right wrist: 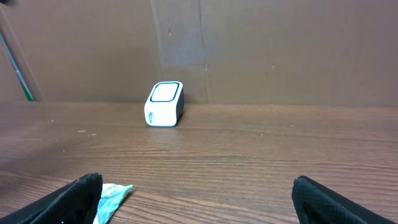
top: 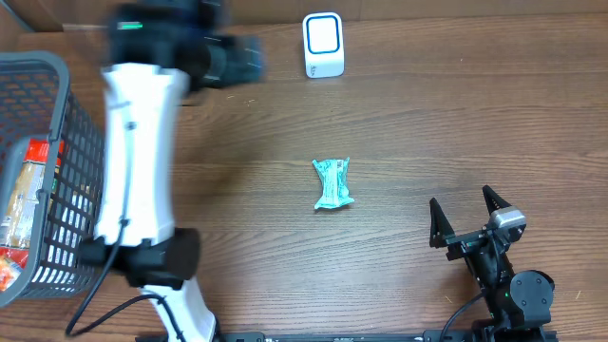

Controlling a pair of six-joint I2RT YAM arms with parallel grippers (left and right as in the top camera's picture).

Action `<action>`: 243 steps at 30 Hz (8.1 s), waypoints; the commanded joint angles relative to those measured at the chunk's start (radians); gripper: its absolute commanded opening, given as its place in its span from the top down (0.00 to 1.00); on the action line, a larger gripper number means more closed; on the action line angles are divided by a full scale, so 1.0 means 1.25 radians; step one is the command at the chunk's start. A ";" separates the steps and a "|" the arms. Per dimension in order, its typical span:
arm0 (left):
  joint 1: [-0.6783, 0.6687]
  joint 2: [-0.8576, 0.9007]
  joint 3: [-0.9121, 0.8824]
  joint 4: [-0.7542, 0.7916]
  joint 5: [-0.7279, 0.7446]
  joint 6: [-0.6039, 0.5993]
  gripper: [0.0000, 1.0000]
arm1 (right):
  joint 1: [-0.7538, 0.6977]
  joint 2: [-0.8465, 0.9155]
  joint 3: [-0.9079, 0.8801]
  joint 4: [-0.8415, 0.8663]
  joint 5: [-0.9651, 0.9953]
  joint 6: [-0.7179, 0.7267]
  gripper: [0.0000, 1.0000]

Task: Scan the item barcode
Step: 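Return the left gripper into the basket and grasp the pasta package, then lift the pasta package out and place it left of the green pack, then reach the left gripper into the basket and grasp the white tube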

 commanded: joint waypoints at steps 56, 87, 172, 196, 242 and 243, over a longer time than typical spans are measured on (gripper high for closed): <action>0.809 -0.036 -0.660 0.666 0.038 0.621 0.00 | 0.004 -0.009 -0.009 0.003 0.005 0.000 0.00; 0.800 0.195 -0.722 0.797 -0.024 0.790 0.06 | 0.004 -0.009 -0.009 0.003 0.005 0.000 0.00; -0.203 -0.142 -0.875 0.628 -0.001 -0.195 0.96 | 0.004 -0.009 -0.009 0.003 0.005 0.000 0.00; -0.233 -0.054 -0.711 0.557 0.046 -0.127 0.00 | 0.004 -0.009 -0.009 0.003 0.005 0.000 0.00; 0.727 -0.332 -0.514 0.295 0.087 -0.076 0.00 | 0.004 -0.009 -0.009 0.003 0.005 0.000 0.00; 0.736 -0.332 -0.539 0.304 0.087 -0.076 0.00 | 0.004 -0.009 -0.009 0.003 0.005 0.000 0.00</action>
